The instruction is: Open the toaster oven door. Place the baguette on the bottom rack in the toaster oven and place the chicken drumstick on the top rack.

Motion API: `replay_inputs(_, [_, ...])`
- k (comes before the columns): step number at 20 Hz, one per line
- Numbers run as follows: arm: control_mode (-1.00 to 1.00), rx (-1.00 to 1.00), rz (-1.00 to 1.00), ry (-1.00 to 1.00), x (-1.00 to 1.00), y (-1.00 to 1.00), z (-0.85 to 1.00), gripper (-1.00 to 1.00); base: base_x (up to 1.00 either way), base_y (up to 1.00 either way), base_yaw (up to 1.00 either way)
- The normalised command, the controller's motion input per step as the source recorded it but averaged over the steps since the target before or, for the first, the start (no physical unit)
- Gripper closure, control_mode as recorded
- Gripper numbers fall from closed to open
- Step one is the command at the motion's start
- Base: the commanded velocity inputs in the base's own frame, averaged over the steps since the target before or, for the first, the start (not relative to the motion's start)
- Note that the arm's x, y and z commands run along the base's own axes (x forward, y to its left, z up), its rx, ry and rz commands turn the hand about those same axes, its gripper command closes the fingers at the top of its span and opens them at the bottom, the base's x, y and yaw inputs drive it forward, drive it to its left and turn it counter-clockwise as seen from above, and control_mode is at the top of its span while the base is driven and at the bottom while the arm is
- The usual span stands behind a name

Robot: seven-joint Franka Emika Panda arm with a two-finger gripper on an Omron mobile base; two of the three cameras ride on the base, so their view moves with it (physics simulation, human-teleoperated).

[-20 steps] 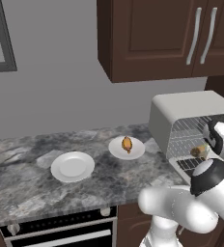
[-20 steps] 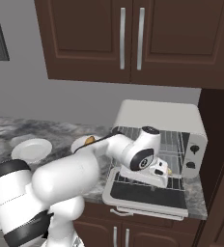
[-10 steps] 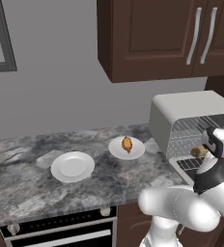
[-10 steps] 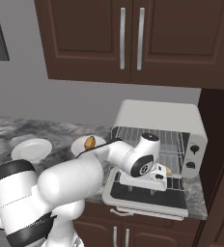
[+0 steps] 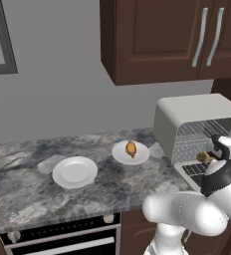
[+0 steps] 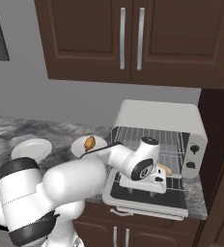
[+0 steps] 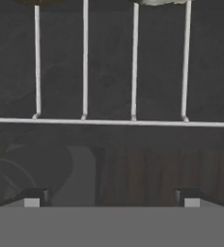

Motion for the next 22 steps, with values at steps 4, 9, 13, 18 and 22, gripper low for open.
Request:
replay_inputs(4, [-1.0,0.0,0.0,0.0,0.15,0.0,-0.14,-1.0,0.0,0.0,0.0])
replay_inputs(9, [-1.0,0.01,0.0,-0.03,0.18,-0.01,-0.08,-1.0,0.0,0.0,0.0])
replay_inputs(13, [-1.0,0.01,0.0,-0.1,0.08,-0.02,-0.06,-1.0,0.0,0.0,0.0])
replay_inputs(18, [-1.0,0.01,0.0,-0.09,0.08,0.0,-0.12,-1.0,0.0,0.0,0.0])
replay_inputs(22, [-1.0,0.01,0.0,-0.02,0.14,-0.01,-0.08,-1.0,0.0,0.0,0.0])
